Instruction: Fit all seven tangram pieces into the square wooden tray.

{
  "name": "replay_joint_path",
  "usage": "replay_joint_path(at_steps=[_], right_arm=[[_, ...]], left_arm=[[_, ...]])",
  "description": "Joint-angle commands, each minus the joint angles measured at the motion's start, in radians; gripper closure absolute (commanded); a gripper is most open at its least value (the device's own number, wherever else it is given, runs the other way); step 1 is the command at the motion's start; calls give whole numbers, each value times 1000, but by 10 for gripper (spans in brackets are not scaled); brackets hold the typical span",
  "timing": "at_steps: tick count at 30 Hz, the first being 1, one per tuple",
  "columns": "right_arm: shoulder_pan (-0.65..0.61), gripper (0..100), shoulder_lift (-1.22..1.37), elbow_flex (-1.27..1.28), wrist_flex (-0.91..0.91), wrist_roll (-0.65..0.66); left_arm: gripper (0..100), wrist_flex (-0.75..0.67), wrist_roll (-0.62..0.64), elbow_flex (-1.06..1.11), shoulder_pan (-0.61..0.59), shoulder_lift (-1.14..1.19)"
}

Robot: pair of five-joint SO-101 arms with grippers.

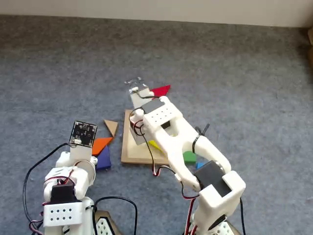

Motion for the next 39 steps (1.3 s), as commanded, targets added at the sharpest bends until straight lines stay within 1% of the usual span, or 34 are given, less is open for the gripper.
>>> replay_joint_path(at_steps=[1,6,10,13,19,22,27,30,33,39], right_arm=[[-8,966,-10,-44,-44,21],[61,967,2,13,-48,21],[142,967,2,19,-44,21],[180,967,1,19,-44,21],[188,971,-7,18,-41,26],[188,971,-50,10,10,28],[186,972,-308,33,59,28],[196,972,-492,128,85,28],[229,972,-679,259,82,28],[343,971,-1049,506,79,28]], left_arm=[[994,5,-8,28,-13,-12],[994,5,-8,28,-13,-12],[994,5,-8,28,-13,-12],[994,5,-8,28,-13,-12],[994,5,-8,28,-13,-12],[994,5,-8,28,-13,-12],[994,5,-8,28,-13,-12],[994,5,-8,28,-13,-12],[994,5,-8,28,-13,-12],[994,5,-8,28,-13,-12]])
